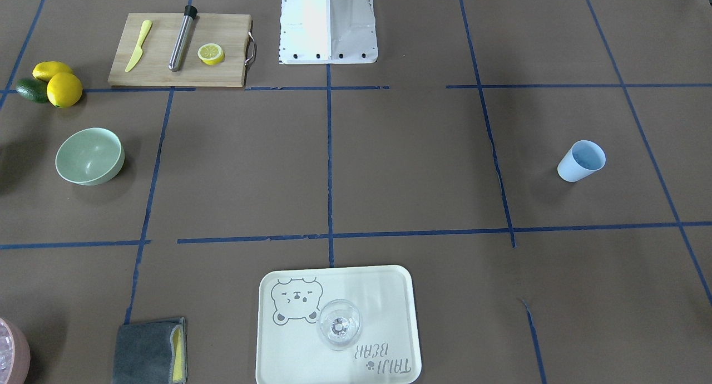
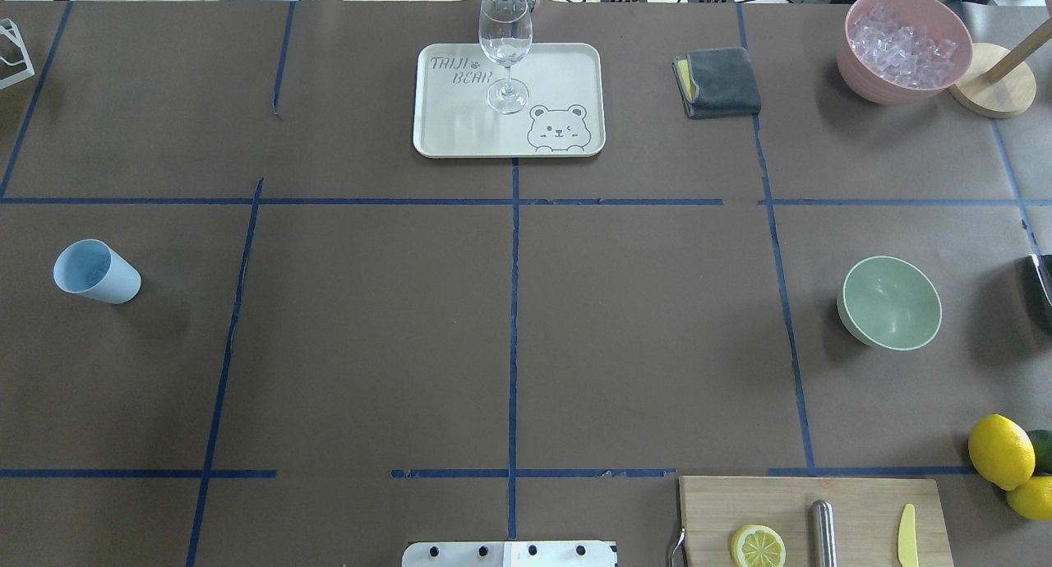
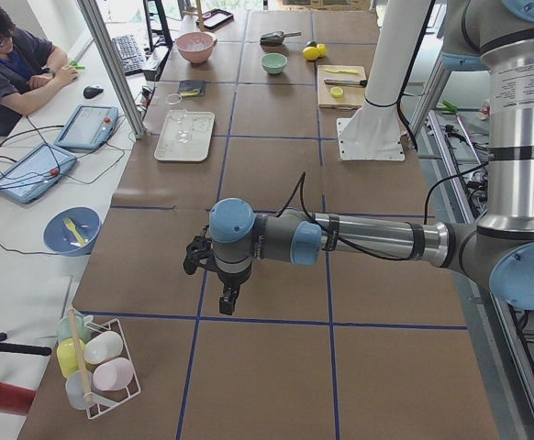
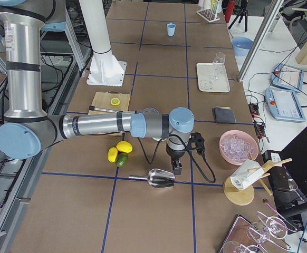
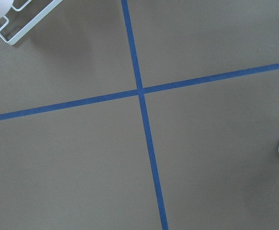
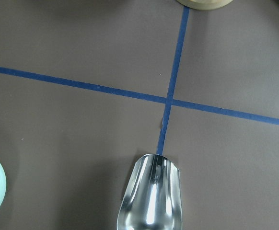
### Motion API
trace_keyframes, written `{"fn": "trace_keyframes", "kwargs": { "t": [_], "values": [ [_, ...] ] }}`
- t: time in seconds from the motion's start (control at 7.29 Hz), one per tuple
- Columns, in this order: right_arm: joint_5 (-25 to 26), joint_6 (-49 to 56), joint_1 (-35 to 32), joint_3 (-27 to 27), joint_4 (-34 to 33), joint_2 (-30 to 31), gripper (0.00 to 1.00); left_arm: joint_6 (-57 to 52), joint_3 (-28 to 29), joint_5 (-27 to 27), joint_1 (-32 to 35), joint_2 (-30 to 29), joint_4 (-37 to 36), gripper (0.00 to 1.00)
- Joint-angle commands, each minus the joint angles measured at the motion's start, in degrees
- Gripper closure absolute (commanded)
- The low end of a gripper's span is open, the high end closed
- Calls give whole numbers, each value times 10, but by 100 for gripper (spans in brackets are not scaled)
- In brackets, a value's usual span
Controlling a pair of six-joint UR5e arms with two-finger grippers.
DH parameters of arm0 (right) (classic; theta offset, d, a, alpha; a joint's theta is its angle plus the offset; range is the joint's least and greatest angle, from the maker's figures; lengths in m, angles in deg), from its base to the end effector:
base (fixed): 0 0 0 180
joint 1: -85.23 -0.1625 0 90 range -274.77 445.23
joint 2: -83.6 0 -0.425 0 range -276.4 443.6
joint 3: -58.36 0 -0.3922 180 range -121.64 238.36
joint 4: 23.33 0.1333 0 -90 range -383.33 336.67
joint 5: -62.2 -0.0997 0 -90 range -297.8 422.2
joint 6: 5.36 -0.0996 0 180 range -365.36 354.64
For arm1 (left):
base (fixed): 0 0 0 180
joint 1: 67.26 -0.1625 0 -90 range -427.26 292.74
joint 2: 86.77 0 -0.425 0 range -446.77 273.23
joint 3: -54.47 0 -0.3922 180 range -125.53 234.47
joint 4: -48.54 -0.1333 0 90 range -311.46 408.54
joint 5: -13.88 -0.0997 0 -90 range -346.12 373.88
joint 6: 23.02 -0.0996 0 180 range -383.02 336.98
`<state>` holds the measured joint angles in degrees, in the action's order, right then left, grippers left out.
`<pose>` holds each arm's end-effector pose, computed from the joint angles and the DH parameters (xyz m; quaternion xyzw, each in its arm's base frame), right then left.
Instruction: Pour ice into bowl
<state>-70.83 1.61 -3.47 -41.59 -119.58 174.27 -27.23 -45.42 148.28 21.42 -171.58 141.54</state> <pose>0.0543 -0.4869 0.5917 0.0427 -0.3650 -0.0767 0.9269 -0.0530 -0.4621 0.6108 0.0717 0.3753 0.0699 0.9215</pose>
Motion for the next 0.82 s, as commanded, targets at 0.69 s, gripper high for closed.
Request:
{"fn": "trace_keyframes", "kwargs": {
  "t": [0.69],
  "values": [
    [-2, -100, 129, -102, 3, -3, 0, 0, -1, 1, -1, 0, 2, 0]
  ]
}}
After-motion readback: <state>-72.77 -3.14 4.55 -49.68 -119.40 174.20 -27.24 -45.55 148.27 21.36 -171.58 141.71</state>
